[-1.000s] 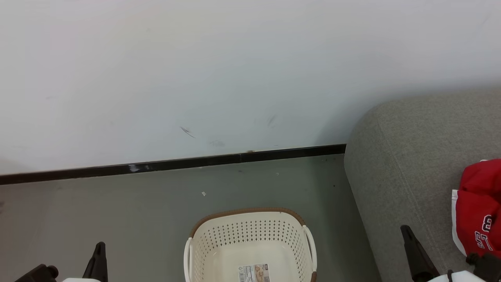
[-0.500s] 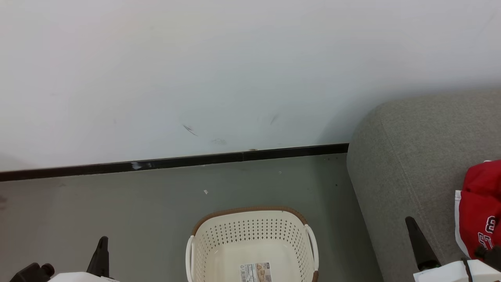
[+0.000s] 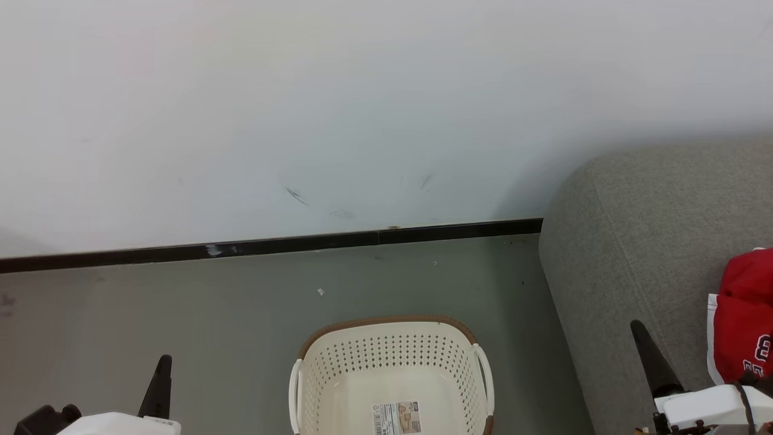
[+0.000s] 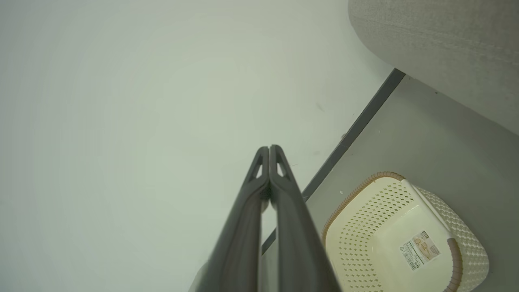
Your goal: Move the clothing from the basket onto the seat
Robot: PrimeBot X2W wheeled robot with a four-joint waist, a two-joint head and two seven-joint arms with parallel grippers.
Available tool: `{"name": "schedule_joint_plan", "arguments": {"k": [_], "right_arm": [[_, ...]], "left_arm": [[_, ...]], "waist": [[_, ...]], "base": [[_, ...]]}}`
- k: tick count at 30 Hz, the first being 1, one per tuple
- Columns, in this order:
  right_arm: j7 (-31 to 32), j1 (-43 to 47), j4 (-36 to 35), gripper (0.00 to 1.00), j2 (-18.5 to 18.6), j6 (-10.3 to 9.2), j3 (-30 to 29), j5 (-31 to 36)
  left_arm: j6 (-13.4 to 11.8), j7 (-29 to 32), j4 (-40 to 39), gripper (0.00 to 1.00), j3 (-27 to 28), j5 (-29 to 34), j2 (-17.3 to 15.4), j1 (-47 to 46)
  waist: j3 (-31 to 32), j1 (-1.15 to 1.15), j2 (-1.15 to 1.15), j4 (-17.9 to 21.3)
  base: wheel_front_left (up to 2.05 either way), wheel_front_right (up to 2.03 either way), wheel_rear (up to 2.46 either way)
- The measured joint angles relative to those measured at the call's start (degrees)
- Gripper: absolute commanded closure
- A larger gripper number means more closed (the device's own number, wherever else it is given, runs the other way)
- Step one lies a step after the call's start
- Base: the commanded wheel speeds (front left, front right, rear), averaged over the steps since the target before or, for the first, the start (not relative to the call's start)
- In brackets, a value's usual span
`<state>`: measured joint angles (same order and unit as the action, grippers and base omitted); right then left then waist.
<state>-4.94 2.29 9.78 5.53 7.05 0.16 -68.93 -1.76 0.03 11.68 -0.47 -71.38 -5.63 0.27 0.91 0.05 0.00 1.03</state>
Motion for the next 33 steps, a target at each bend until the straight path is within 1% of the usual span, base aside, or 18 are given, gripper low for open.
{"name": "schedule_joint_plan", "arguments": {"k": [2,13,15,21,23,27,30,33], "right_arm": [[0.25,-0.47,0.18,1.0,0.11,0.0,0.04,-1.89],[1.92,-2.41,1.94,1.0,0.92,0.0,0.27,-12.46],[2.0,-2.86,2.16,1.0,1.18,0.0,0.32,-15.41],[3.01,-3.74,3.39,1.0,1.74,0.0,0.45,-21.0],[3.19,-4.28,3.52,1.0,1.92,0.0,0.46,-23.01],[3.77,-5.14,3.93,1.0,2.13,0.0,0.52,-26.76],[4.33,-5.2,4.26,1.0,2.31,0.0,0.57,-29.63],[4.36,-5.22,4.44,1.0,2.38,0.01,0.58,-29.94]], "left_arm": [[0.66,0.57,0.08,1.0,0.33,-1.37,0.15,-0.08],[2.53,2.56,0.32,1.0,2.11,-8.47,1.49,-1.1],[3.03,3.36,0.43,1.0,2.6,-10.27,1.88,-1.33],[4.52,4.48,0.51,1.0,3.6,-14.16,2.4,-2.33],[4.55,4.75,0.53,1.0,3.82,-15.63,2.69,-2.33],[5.68,5.57,0.67,1.0,4.56,-18.15,3.28,-2.55],[6.04,6.08,0.76,1.0,5.01,-20.05,3.61,-3.25],[6.28,6.3,0.77,1.0,5.13,-20.31,3.67,-3.5]], "waist": [[-0.07,-0.01,0.0,-0.07],[-0.4,-0.02,0.0,-0.43],[-0.49,-0.02,0.0,-0.54],[-0.65,-0.02,0.0,-0.74],[-0.71,-0.02,0.0,-0.81],[-0.82,-0.02,0.0,-0.95],[-0.89,-0.02,0.0,-1.04],[-0.89,-0.03,0.0,-1.04]], "base": [[0.0,0.0,0.0],[0.0,0.0,0.0],[0.0,0.0,0.0],[0.0,0.0,0.0],[0.0,0.0,0.0],[0.0,0.0,0.0],[0.0,0.0,0.0],[0.0,0.0,0.0]]}}
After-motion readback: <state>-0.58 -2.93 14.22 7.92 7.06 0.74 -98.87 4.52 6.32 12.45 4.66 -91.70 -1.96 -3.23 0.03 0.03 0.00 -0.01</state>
